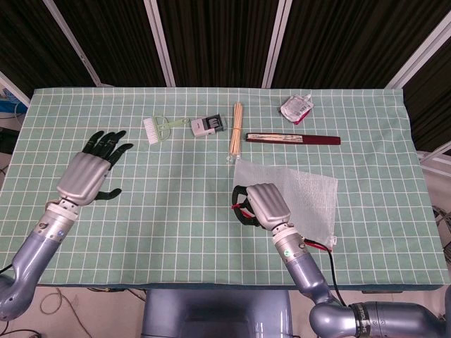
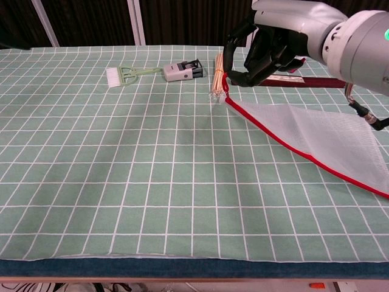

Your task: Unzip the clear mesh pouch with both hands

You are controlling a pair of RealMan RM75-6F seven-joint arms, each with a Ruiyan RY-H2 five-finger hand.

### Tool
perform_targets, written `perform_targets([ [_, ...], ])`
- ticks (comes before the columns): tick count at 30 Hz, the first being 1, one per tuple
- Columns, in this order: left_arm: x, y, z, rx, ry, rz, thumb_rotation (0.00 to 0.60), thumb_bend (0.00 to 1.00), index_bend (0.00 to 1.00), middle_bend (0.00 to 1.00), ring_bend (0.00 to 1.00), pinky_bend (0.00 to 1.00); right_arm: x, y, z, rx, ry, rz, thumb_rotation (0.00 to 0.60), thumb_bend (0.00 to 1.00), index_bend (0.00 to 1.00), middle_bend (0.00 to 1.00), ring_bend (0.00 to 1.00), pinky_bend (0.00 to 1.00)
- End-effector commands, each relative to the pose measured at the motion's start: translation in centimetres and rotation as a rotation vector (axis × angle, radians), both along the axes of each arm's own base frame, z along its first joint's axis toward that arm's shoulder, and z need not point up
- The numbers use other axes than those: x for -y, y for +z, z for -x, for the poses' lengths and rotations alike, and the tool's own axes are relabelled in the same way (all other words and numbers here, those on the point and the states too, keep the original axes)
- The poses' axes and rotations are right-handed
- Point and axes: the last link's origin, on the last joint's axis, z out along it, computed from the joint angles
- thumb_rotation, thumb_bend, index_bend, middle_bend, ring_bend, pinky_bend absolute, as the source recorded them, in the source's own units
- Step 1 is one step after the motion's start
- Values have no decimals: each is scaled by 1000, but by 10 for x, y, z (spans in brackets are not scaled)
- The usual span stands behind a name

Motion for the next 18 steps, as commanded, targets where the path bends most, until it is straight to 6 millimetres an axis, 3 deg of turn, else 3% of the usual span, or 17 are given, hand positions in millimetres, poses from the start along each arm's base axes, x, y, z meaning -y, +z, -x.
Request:
perform_targets([
  [1, -20, -12, -26, -24, -57, 50, 600, 154, 184, 0, 0, 0, 2, 2, -2, -1, -3, 5, 600, 551, 642, 1000, 1000, 981],
  [8, -36, -43, -61, -42, -135, 132, 600, 167, 250, 14, 0, 0, 6, 7, -8, 9, -3, 13, 600, 551, 646, 1000, 1000, 981],
  [18, -38, -87, -90, -2, -160, 229, 600, 195, 292, 33, 0, 0, 6, 14, -19, 17, 18, 18, 600, 554, 648, 1000, 1000, 981],
])
